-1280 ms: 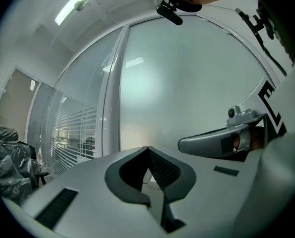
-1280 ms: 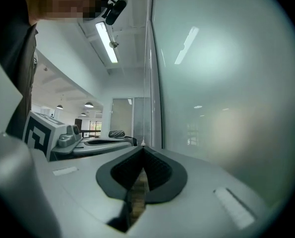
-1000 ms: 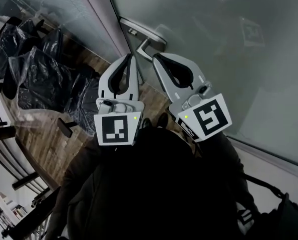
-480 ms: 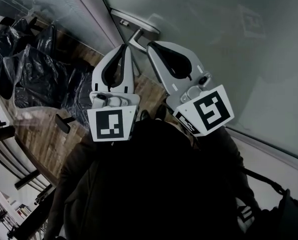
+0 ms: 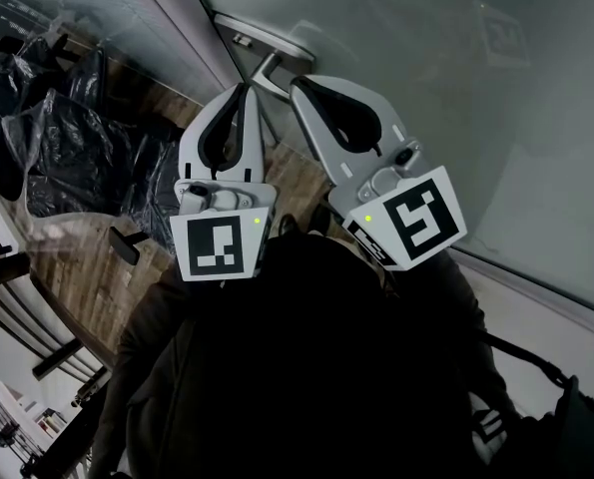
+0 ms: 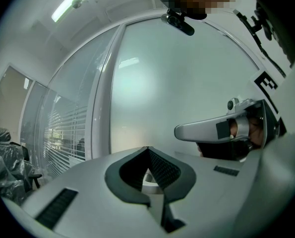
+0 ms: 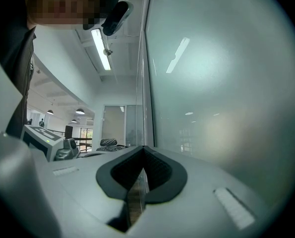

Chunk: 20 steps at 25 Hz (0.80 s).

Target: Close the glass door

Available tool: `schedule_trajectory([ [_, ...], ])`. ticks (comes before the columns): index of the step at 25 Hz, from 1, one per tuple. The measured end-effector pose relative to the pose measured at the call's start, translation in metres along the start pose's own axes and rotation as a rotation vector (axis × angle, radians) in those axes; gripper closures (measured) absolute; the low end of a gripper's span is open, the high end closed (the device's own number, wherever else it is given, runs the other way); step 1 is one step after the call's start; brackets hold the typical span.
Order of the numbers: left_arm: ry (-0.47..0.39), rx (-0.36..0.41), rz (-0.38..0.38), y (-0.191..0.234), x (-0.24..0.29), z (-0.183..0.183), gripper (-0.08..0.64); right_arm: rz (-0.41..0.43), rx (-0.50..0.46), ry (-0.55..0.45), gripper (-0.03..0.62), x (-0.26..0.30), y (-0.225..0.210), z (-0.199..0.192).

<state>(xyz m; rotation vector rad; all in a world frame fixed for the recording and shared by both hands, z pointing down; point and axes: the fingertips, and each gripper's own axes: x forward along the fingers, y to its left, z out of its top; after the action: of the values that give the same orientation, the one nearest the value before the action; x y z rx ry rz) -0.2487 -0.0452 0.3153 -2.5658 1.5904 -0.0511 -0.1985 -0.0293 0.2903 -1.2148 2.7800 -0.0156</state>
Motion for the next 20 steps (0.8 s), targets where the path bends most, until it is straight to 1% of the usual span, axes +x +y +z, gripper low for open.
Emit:
schedule_trajectory([
  [10, 0.004, -0.005, -0.007, -0.0003, 0.0030, -0.0029, 0.563, -0.002, 0.005, -0.006, 0.592, 0.0013, -0.0016, 0.0010],
  [20, 0.004, 0.001, 0.003, 0.0051, 0.0043, -0.0053, 0.563, 0.012, 0.004, -0.009, 0.592, 0.0061, -0.0006, -0.0012],
])
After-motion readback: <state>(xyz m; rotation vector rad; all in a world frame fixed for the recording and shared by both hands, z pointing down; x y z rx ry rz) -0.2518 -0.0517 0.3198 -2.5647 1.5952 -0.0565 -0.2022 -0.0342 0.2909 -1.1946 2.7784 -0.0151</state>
